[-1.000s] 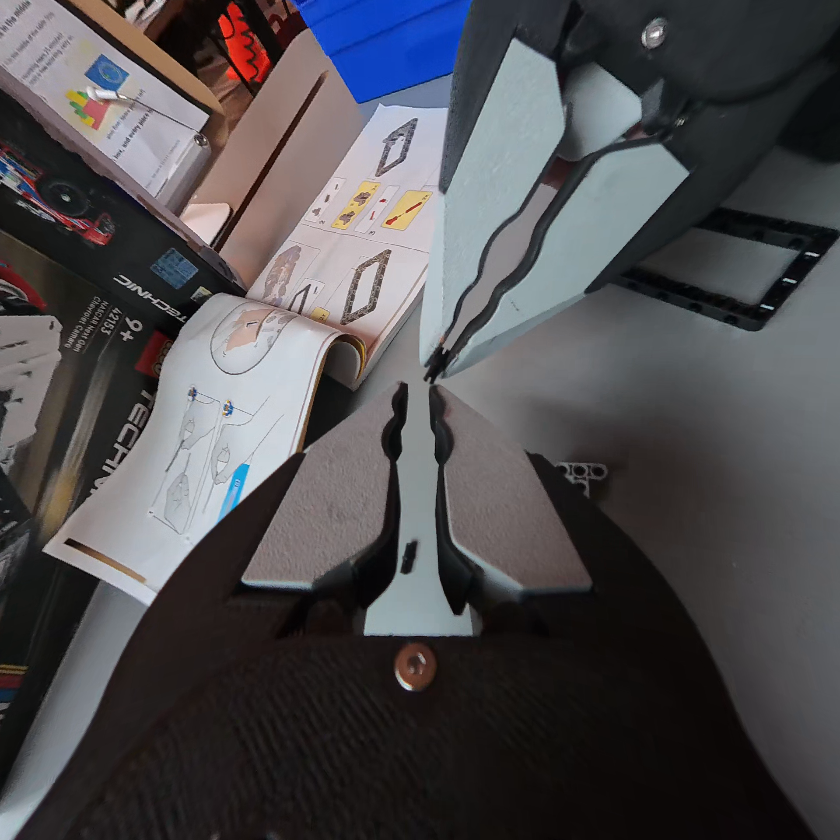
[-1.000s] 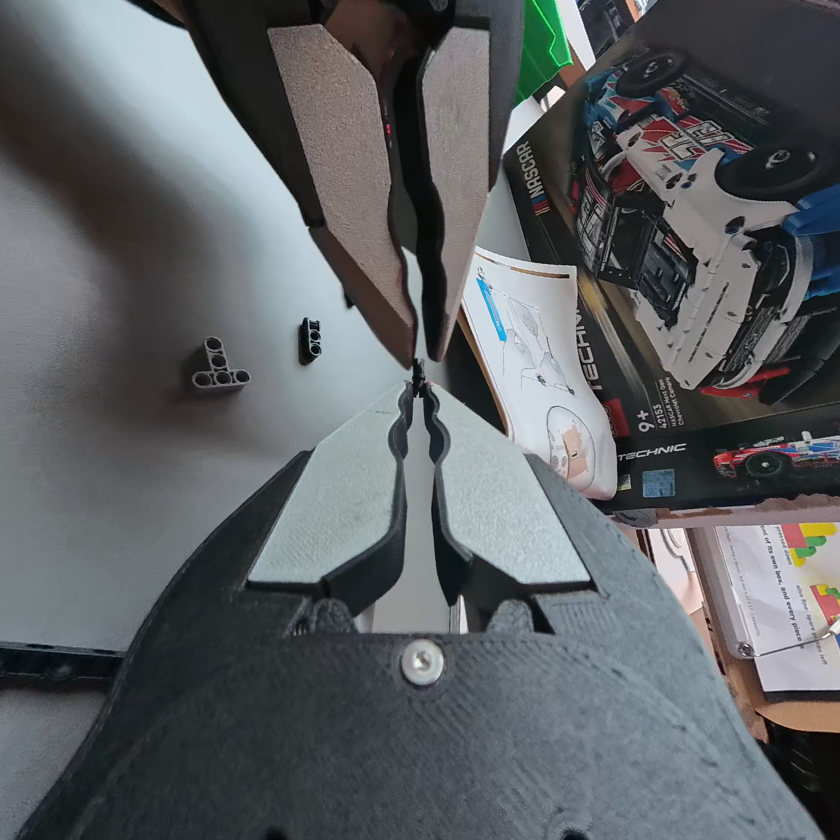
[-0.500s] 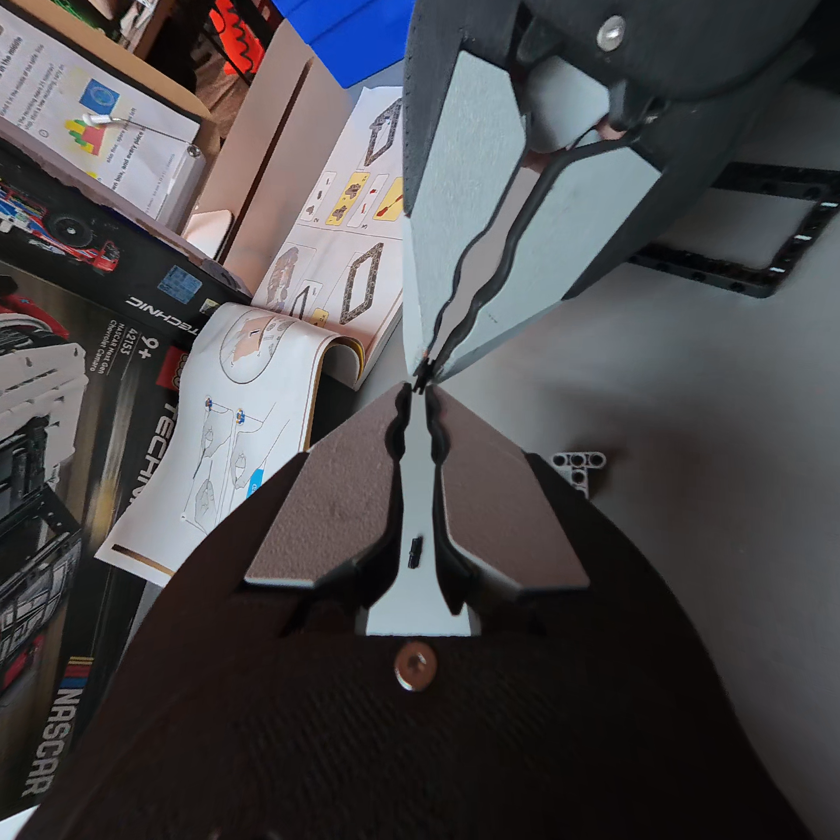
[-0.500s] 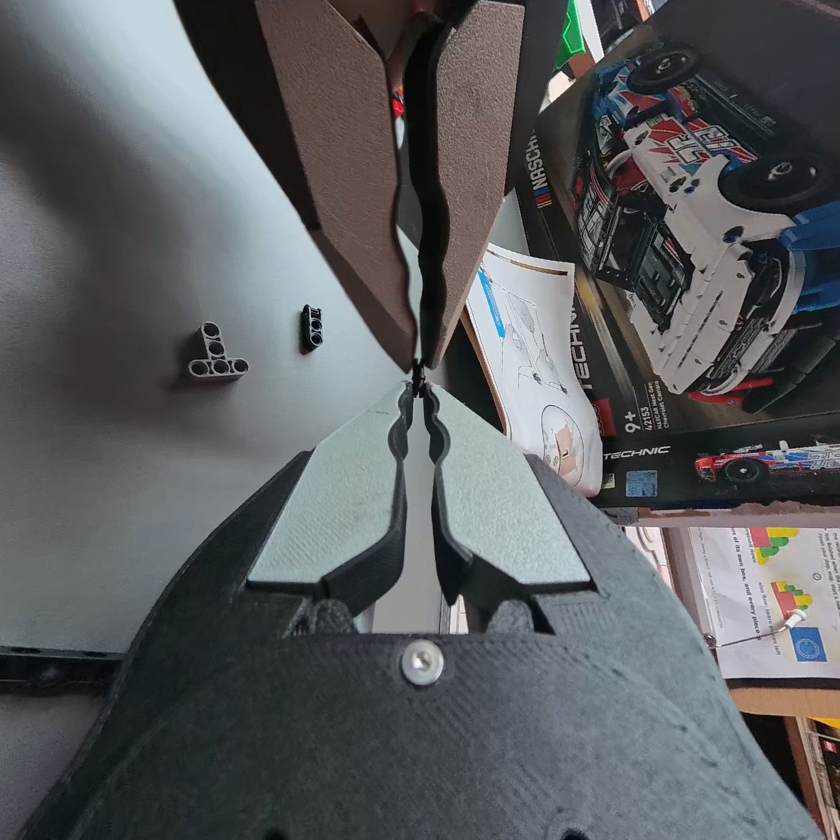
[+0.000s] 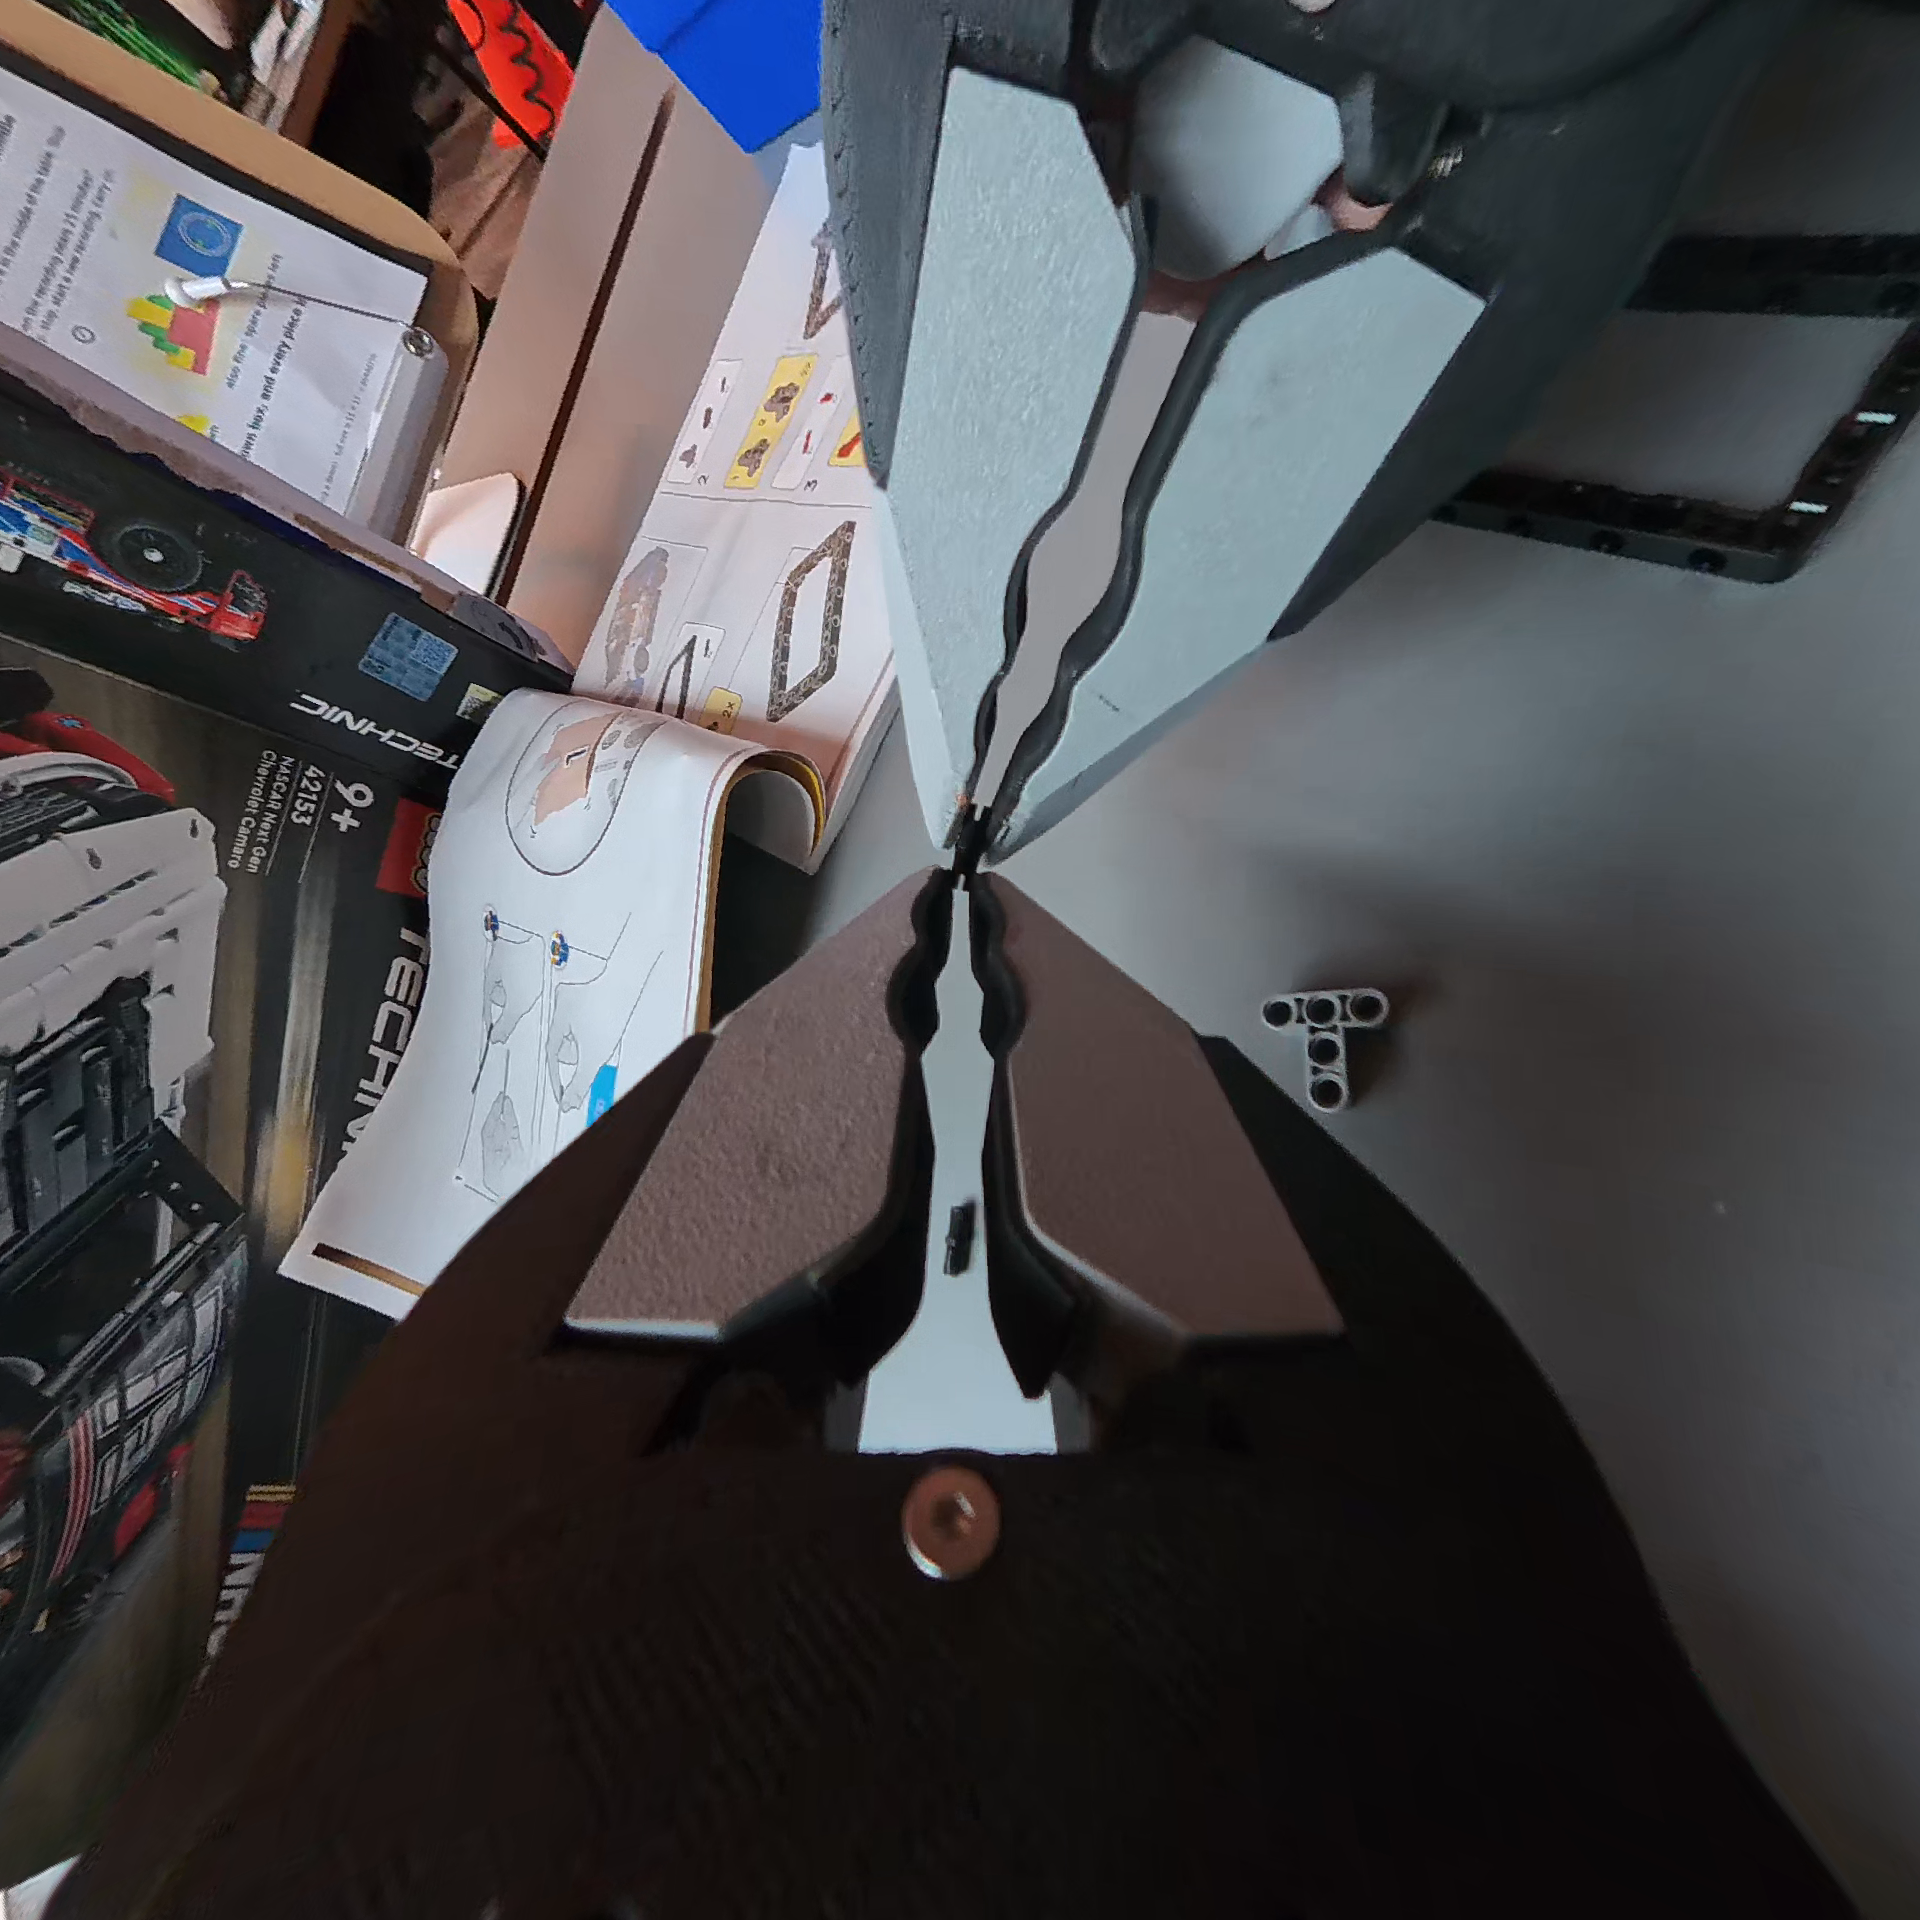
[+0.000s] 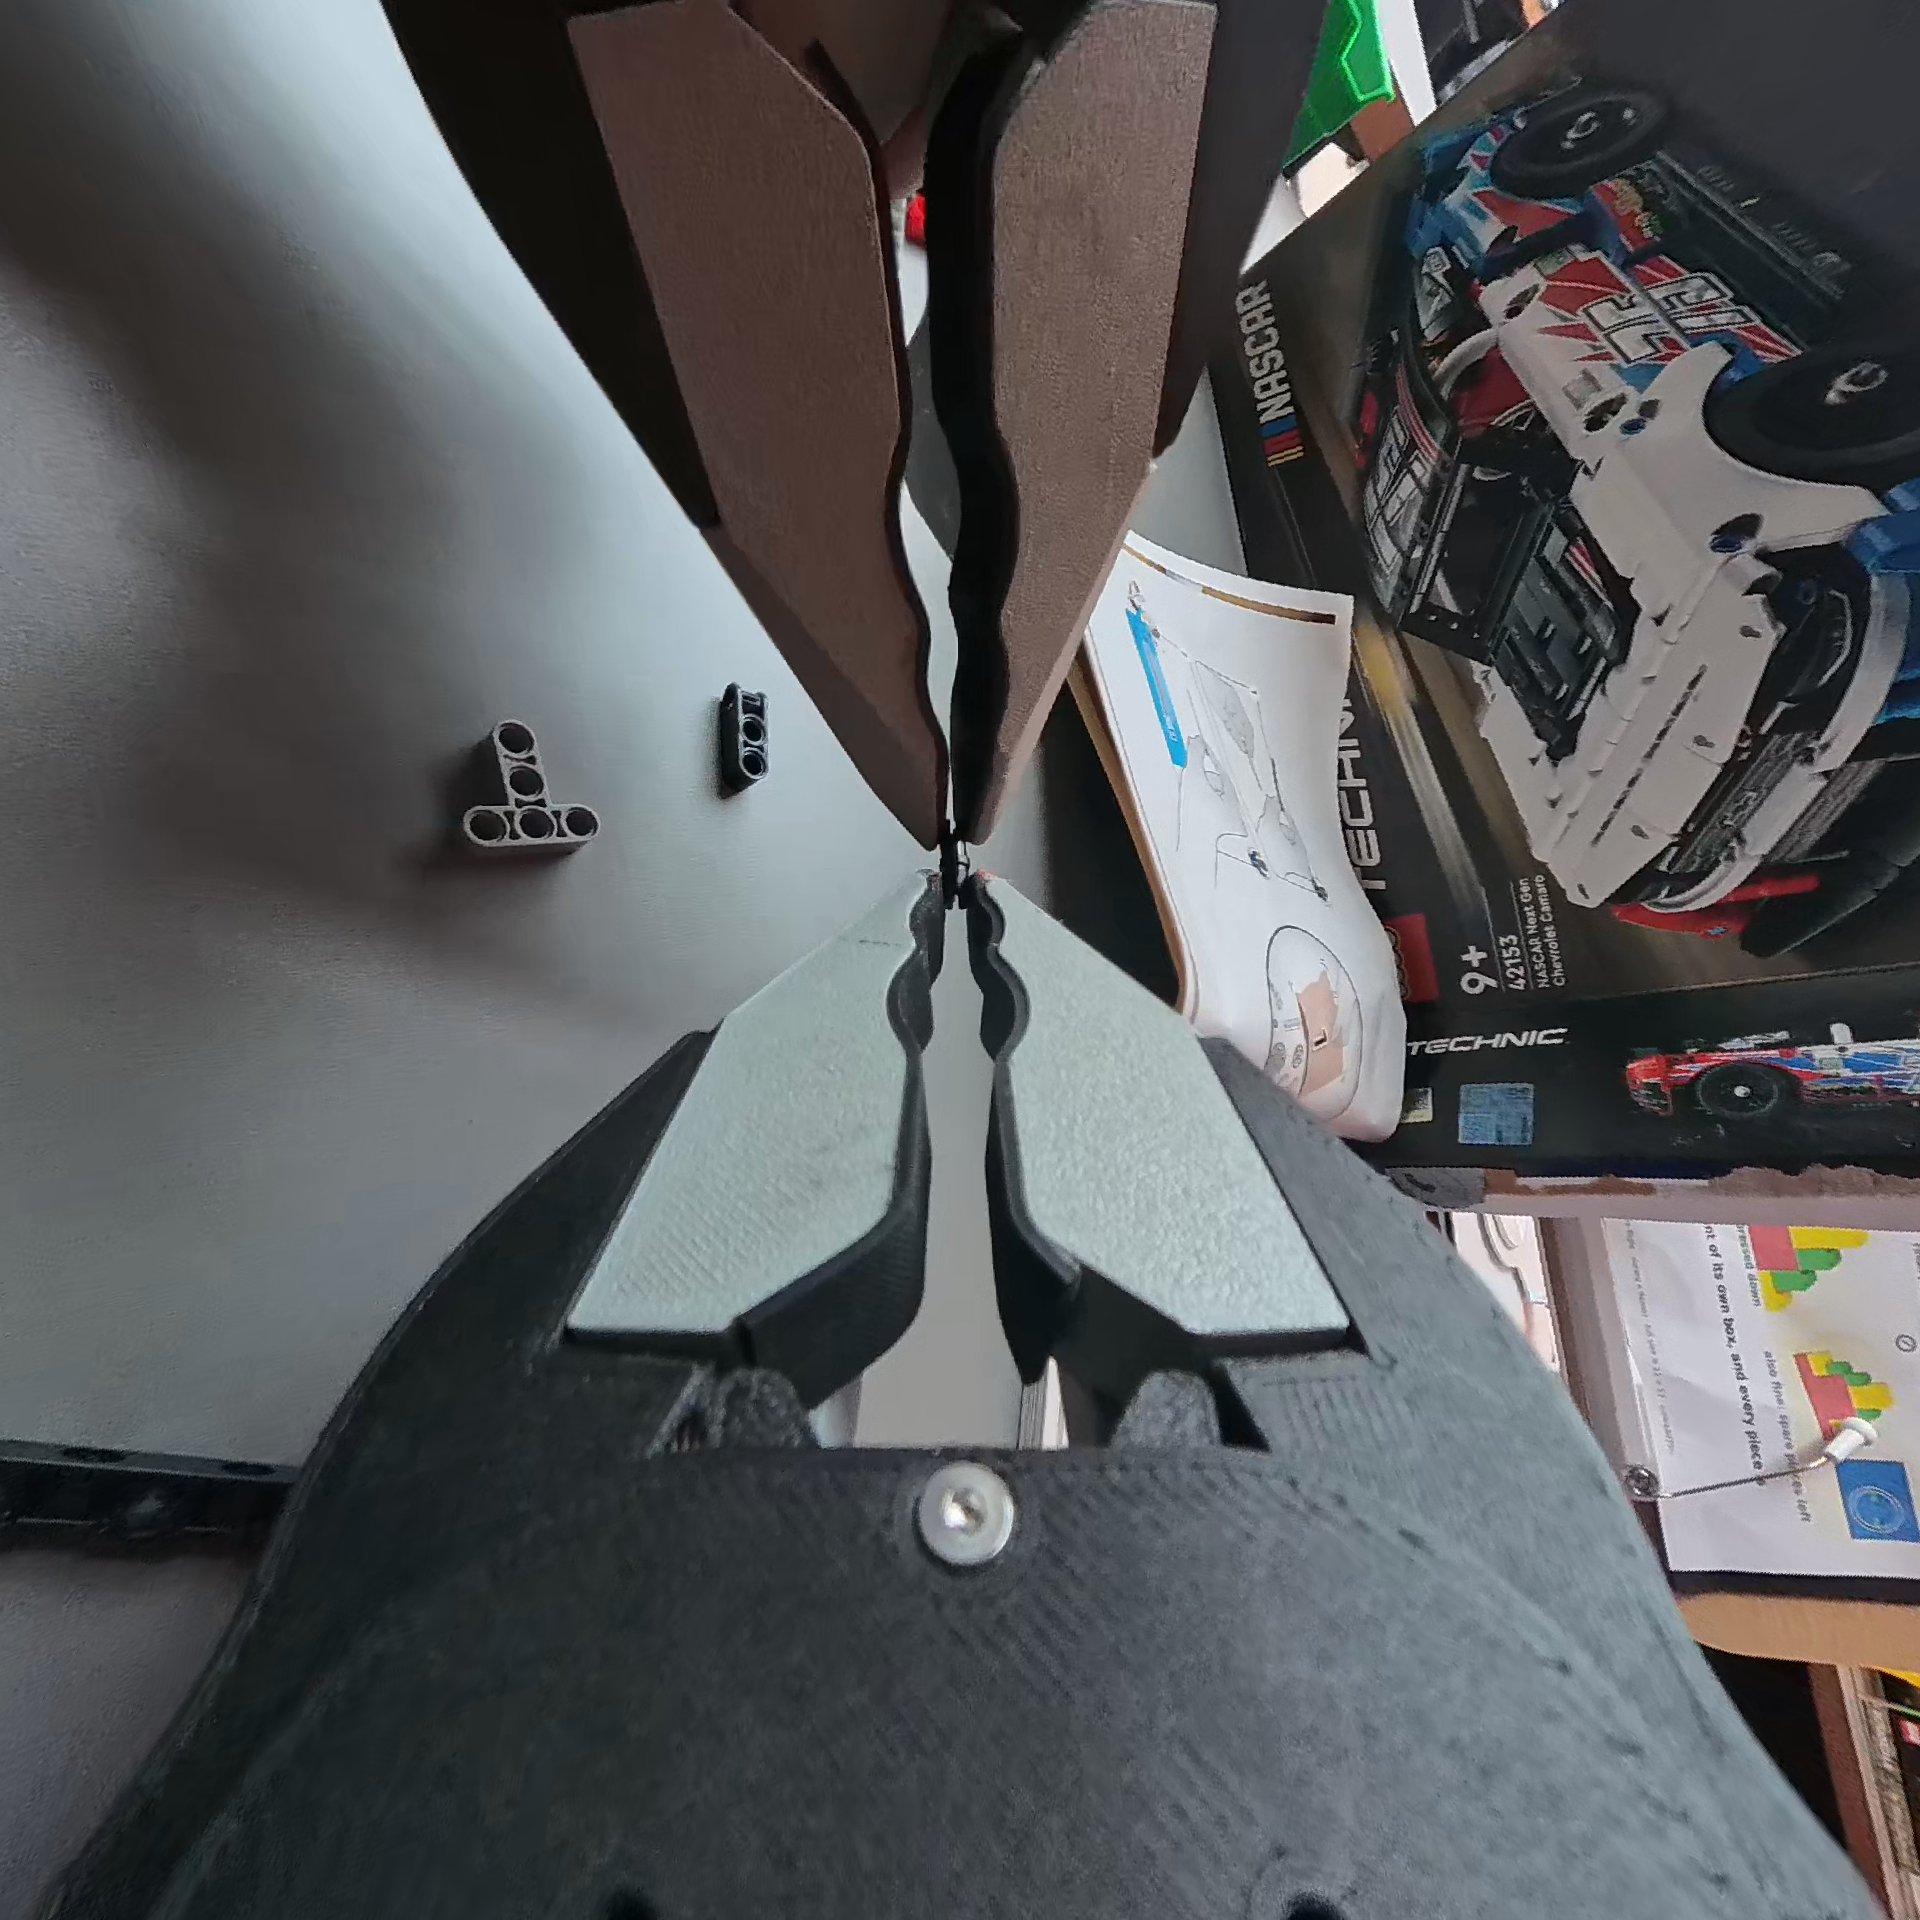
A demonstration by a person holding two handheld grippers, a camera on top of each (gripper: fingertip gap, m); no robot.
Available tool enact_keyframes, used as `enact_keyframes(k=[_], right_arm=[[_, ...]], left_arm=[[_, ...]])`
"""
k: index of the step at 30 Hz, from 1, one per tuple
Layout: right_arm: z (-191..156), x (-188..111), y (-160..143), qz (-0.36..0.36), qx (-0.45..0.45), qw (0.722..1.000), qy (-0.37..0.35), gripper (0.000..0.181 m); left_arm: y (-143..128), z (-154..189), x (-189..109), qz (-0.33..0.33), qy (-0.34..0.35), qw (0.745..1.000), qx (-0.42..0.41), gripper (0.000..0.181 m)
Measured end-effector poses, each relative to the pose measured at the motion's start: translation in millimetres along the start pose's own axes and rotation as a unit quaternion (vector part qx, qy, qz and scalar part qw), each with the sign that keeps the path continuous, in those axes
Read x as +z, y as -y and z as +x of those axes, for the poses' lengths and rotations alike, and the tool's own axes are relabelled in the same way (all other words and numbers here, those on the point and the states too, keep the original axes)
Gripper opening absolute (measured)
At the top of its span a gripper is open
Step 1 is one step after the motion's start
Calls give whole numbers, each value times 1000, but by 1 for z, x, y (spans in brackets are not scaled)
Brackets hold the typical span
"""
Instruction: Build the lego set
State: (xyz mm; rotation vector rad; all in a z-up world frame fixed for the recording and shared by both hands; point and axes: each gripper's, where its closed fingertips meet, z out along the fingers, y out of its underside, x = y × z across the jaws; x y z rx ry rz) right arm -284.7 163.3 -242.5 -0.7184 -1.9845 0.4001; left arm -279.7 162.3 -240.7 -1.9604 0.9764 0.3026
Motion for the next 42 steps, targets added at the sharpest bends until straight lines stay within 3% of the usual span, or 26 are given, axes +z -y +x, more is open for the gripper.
enact_keyframes(k=[12, 14, 17, 22, 27, 30, 38, 42], right_arm=[[-4, 5, -10, -58, -20, 998, 4, 2], [-5, 7, -8, -44, 4, 999, 19, 2], [-3, 5, 1, 26, 115, 991, 58, 2], [13, -14, 15, 136, 297, 935, 137, 8], [17, -25, 32, 207, 412, 857, 229, 14], [21, -26, 36, 226, 451, 829, 242, 8], [21, -23, 32, 211, 451, 836, 229, 1], [-1, -25, 30, 174, 381, 868, 267, 1]], left_arm=[[-6, 3, 6, -50, -11, 998, -31, 1], [-8, 3, 6, -43, -23, 997, -64, 2], [-3, 0, 0, 14, -42, 990, -131, 2], [4, -15, -14, 88, -2, 979, -186, 2], [18, -20, -24, 129, 48, 978, -159, 2], [24, -19, -24, 130, 64, 979, -143, 2], [23, -17, -21, 118, 71, 979, -153, 2], [18, 7, -23, 116, -46, 970, -210, 4]])
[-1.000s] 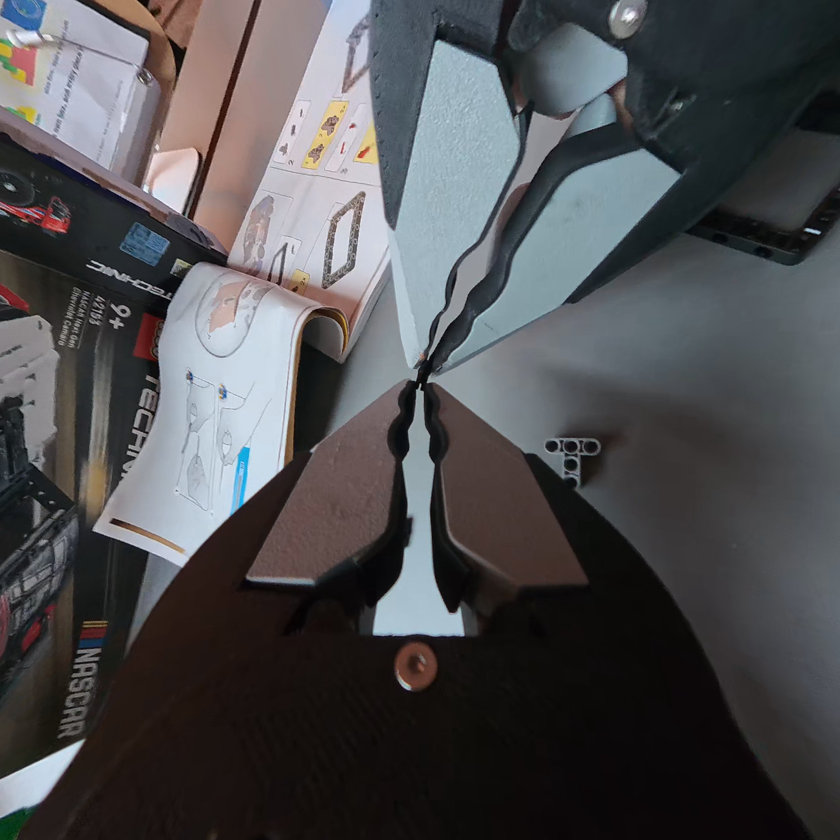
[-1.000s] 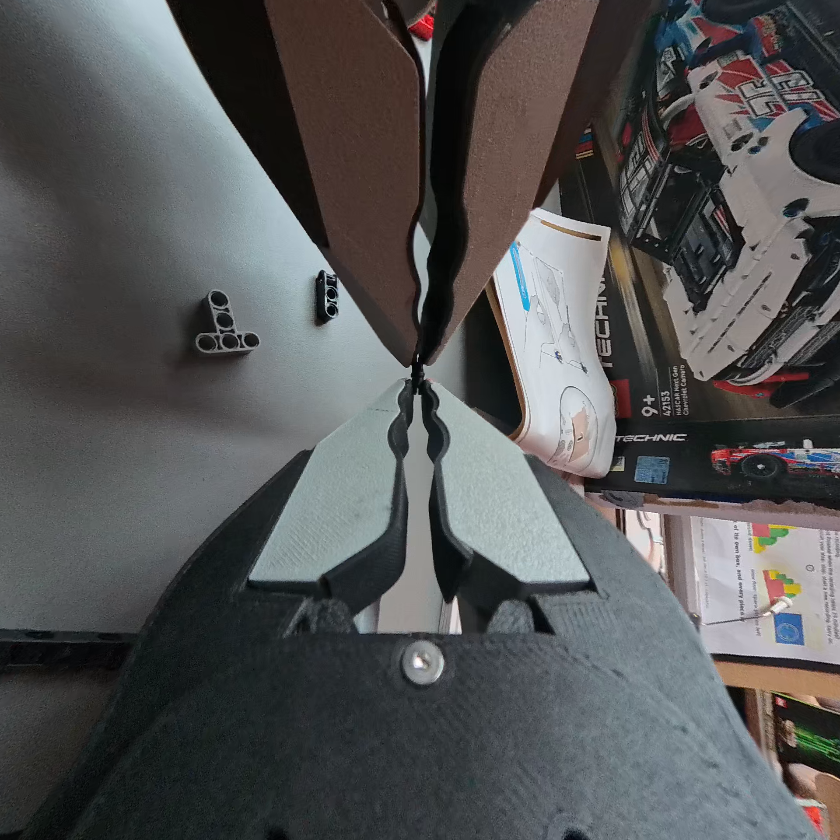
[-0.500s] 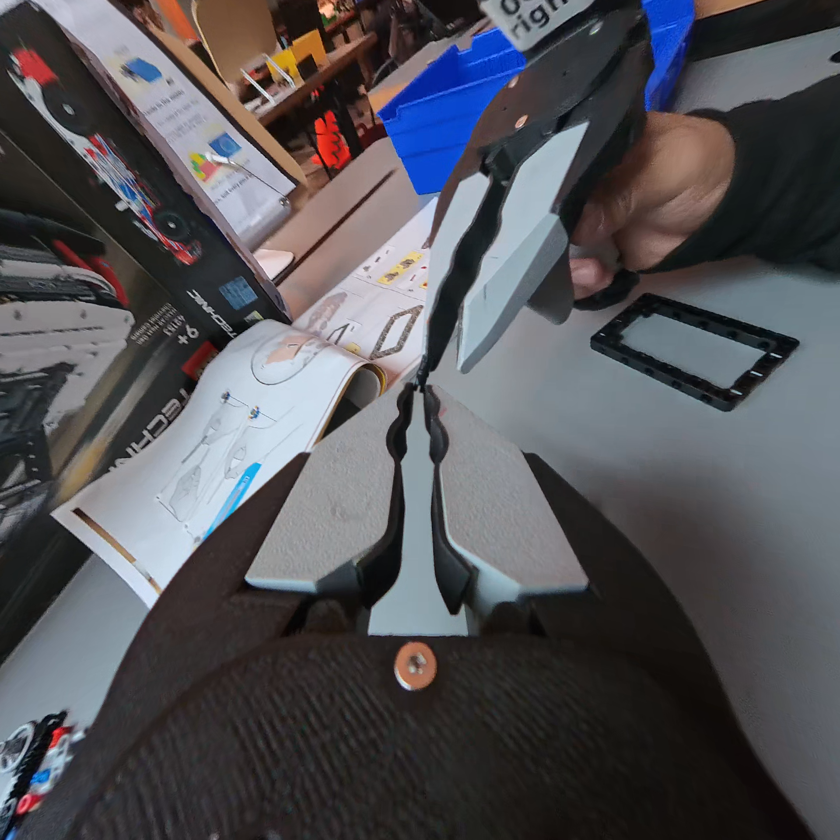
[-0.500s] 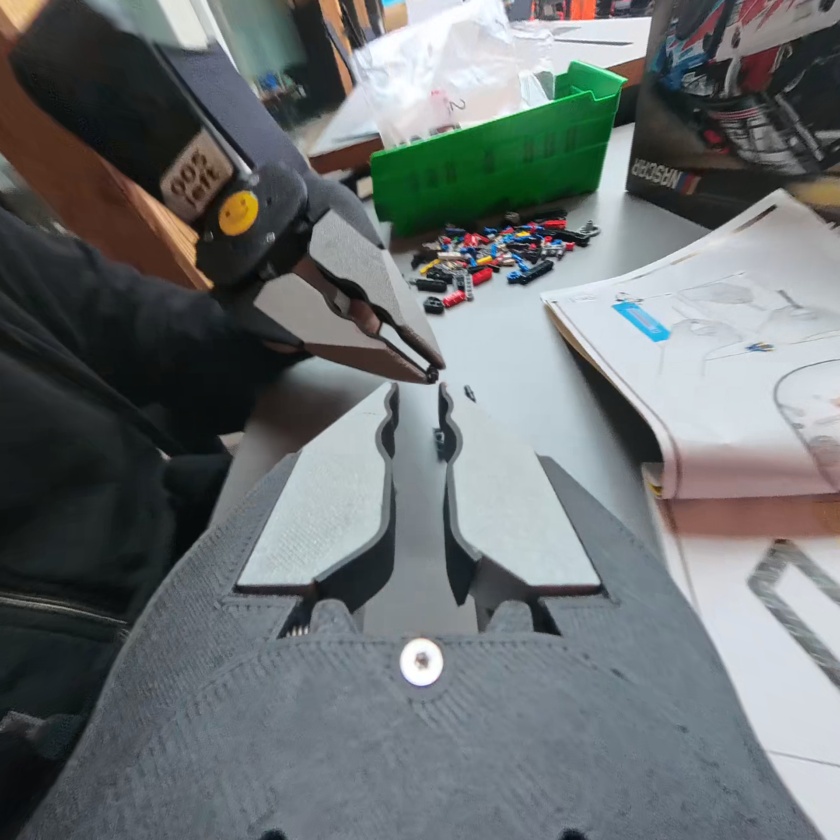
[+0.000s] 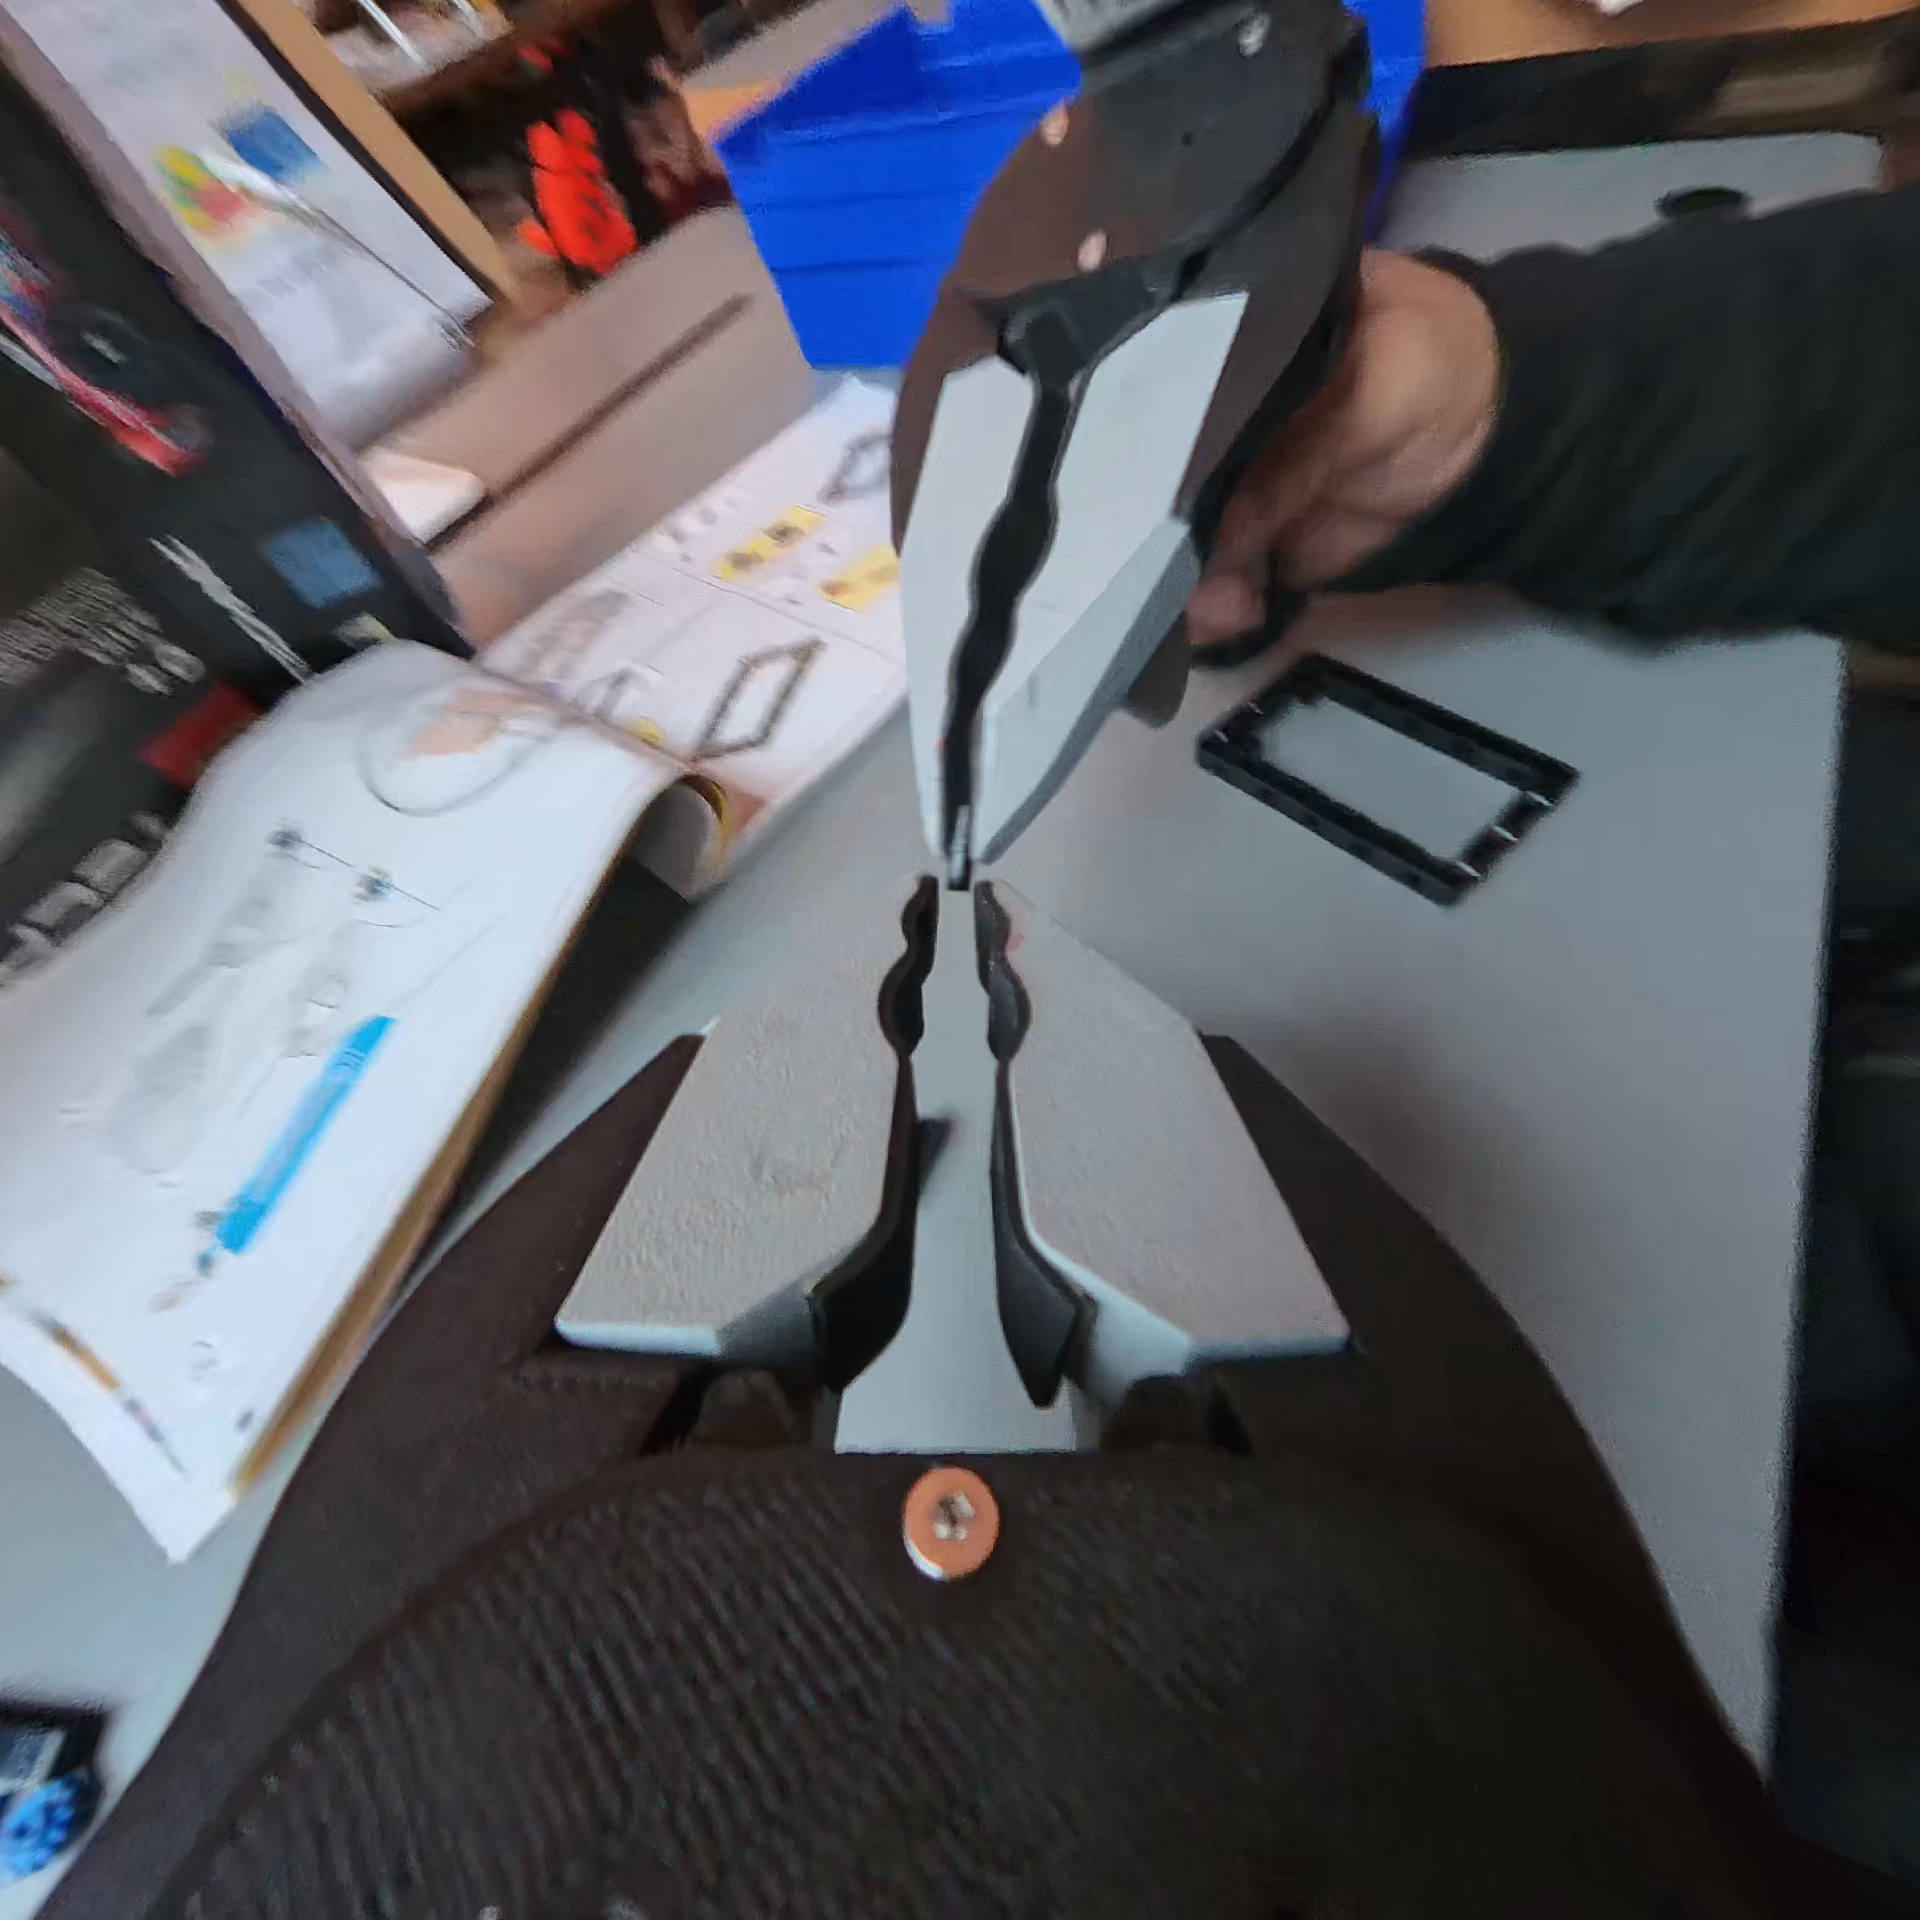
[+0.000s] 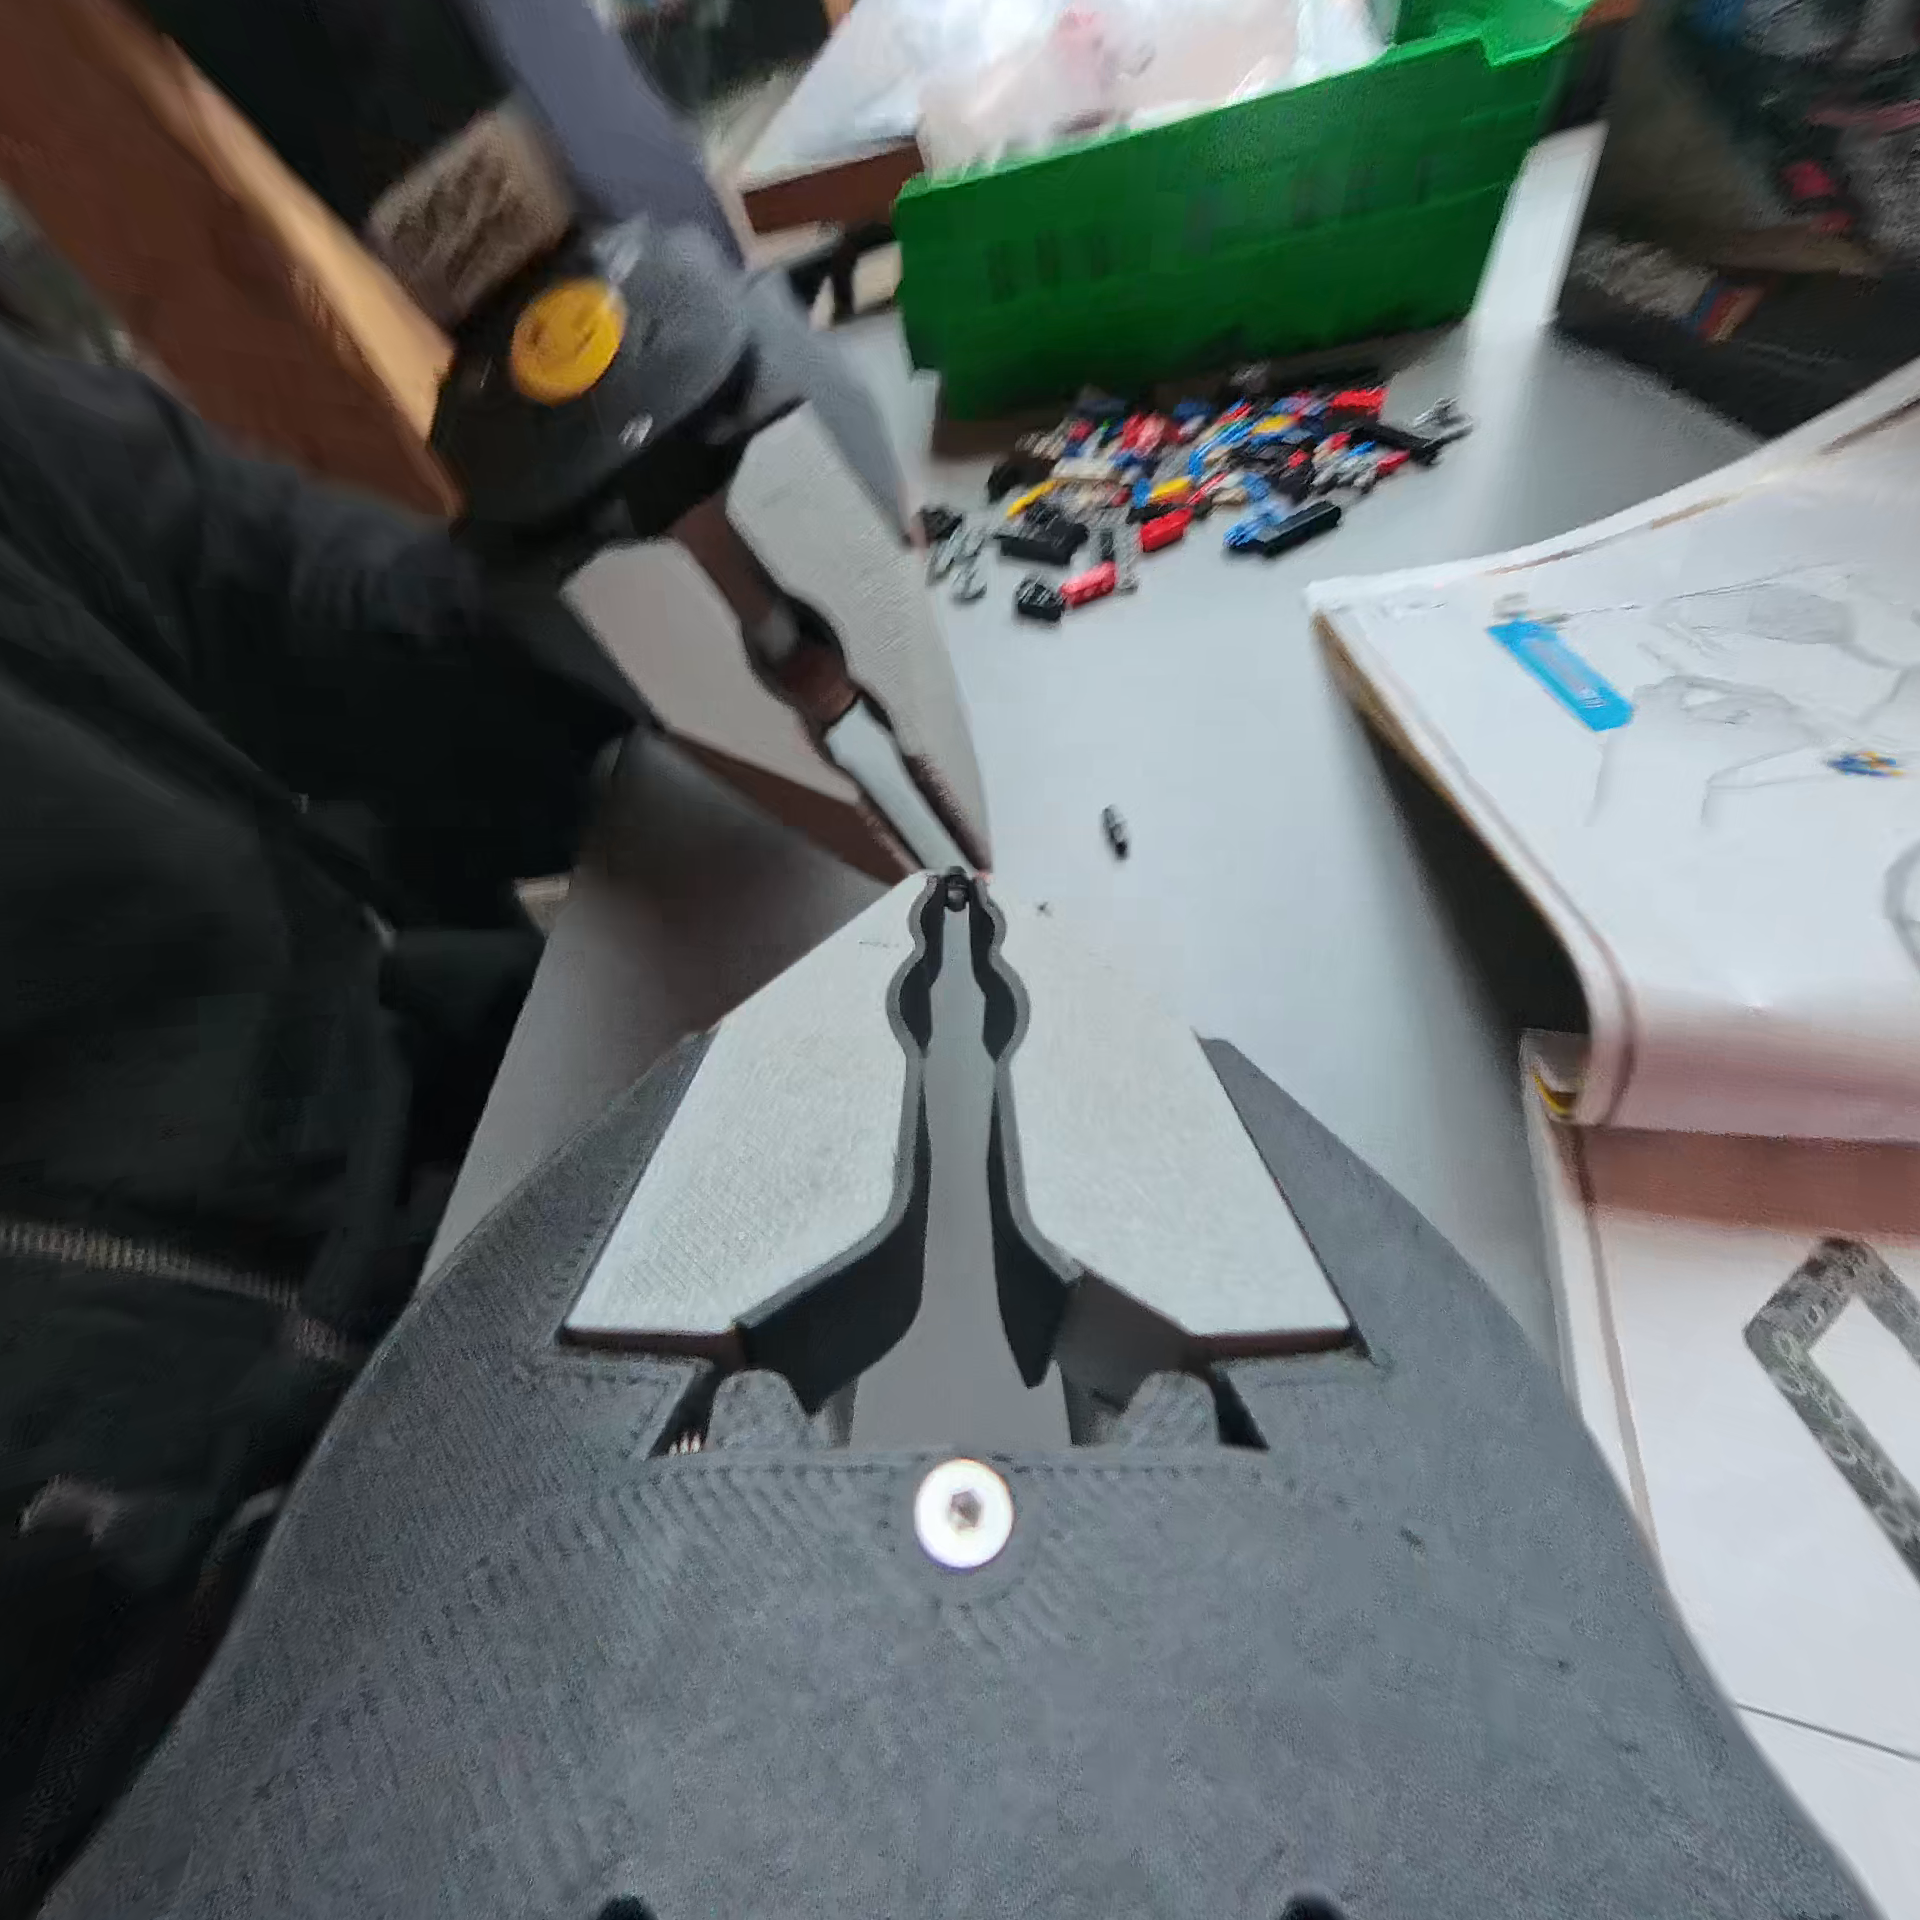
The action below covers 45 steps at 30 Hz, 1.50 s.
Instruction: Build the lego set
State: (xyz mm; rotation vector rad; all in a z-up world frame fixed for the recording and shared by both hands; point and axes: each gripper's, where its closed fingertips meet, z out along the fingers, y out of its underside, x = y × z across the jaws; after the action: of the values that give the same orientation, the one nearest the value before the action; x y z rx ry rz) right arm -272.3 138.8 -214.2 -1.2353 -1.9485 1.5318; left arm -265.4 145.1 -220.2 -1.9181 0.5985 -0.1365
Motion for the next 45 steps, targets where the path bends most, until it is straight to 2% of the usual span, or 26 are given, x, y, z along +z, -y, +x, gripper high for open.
enact_keyframes(k=[1, 3, 5, 7, 14, 18, 21, 25, 39, 45], right_arm=[[-6, 3, -9, -34, -25, 999, 11, 1], [-9, 7, -27, -99, -82, 992, 0, 1], [-11, 13, -40, -146, -129, 981, -12, 1], [-15, 20, -50, -188, -154, 970, -13, 1], [-23, 29, -64, -270, -194, 943, -17, 2], [-22, 27, -65, -285, -197, 938, -18, 2], [-22, 27, -65, -293, -202, 934, -15, 2], [-23, 28, -67, -317, -228, 920, -15, 2], [-18, 27, -70, -375, -279, 884, -18, 2], [-15, 29, -68, -369, -279, 886, -20, 2]], left_arm=[[-9, 3, -2, -20, -18, 1000, -11, 15], [-36, 12, -5, -81, -58, 995, -16, 8], [-60, 19, -7, -126, -80, 989, -16, 9], [-70, 30, -6, -145, -101, 984, -22, 6], [-66, 34, -6, -145, -117, 981, -46, 13], [-64, 42, -9, -145, -134, 978, -61, 19], [-73, 39, -3, -163, -107, 979, -64, 16], [-73, 46, 1, -159, -112, 979, -57, 5], [-74, 39, 2, -155, -125, 978, -59, 5], [-75, 37, 2, -154, -127, 978, -60, 6]])
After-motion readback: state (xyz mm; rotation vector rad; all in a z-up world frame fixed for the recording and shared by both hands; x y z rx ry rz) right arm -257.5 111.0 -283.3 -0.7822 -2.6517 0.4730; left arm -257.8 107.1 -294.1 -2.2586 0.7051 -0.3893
